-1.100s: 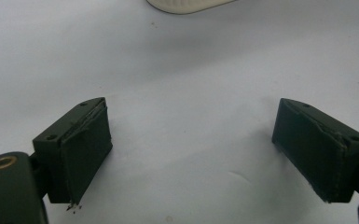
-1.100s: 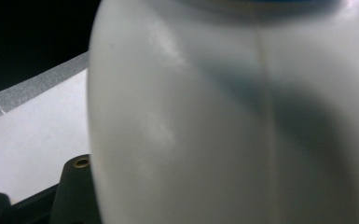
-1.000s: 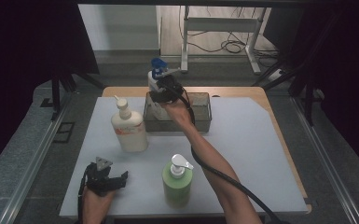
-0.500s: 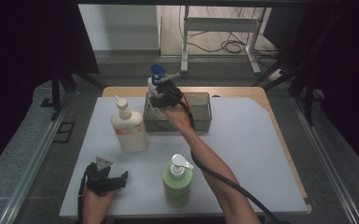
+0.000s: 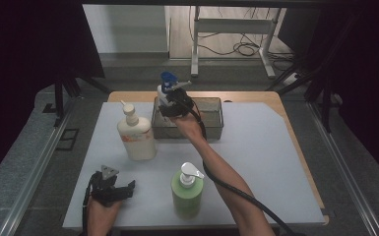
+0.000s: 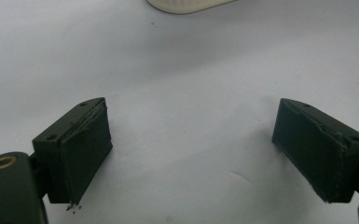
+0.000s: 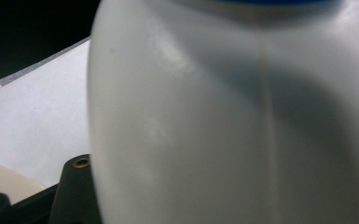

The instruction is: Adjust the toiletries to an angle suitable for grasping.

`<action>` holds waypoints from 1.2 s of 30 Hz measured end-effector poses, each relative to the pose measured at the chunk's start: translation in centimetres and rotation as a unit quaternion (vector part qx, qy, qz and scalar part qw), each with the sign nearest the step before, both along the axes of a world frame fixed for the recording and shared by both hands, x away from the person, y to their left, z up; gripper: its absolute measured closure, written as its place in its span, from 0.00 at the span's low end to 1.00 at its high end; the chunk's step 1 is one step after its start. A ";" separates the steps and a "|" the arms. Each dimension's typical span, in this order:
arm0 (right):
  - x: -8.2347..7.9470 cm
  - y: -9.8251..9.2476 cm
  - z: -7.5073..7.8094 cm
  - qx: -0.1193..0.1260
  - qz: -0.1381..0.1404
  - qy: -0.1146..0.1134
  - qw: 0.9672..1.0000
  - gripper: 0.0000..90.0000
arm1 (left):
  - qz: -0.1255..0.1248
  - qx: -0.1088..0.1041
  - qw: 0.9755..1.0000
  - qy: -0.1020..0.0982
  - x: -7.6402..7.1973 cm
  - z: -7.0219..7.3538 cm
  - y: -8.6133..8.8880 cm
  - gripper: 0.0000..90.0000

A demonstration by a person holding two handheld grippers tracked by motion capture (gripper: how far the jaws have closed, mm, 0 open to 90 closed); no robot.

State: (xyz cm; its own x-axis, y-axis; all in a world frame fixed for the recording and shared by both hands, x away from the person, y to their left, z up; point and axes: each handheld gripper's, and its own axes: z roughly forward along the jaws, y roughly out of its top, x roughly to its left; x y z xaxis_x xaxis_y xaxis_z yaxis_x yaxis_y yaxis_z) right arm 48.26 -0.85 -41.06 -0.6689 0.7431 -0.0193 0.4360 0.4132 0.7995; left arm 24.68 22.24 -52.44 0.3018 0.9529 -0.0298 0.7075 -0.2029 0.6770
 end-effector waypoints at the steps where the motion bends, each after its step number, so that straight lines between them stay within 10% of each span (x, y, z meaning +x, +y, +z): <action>1: 0.0 0.0 0.0 0.001 -0.001 0.000 1.000 0.42 | 0.000 0.000 1.000 0.000 0.0 0.0 0.0 0.12; 12: 0.3 -0.3 0.0 0.008 0.008 0.010 1.000 0.39 | 0.000 0.000 1.000 0.001 0.0 0.0 0.0 0.12; 22: 0.3 -1.3 -0.2 0.022 0.026 0.017 0.999 0.16 | 0.000 0.000 1.000 0.001 0.1 0.0 0.0 0.12; 36: -1.8 -4.2 -0.4 0.024 0.057 0.025 0.998 0.16 | -0.001 0.001 1.000 0.001 0.1 0.0 0.0 0.12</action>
State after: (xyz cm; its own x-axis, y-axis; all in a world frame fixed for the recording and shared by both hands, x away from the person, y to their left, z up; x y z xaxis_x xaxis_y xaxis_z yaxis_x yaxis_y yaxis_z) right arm 46.47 -5.03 -41.50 -0.7487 0.6609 0.0509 0.4283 0.4237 0.7982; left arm 24.76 22.25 -52.43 0.3039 0.9523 -0.0281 0.7087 -0.2062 0.6747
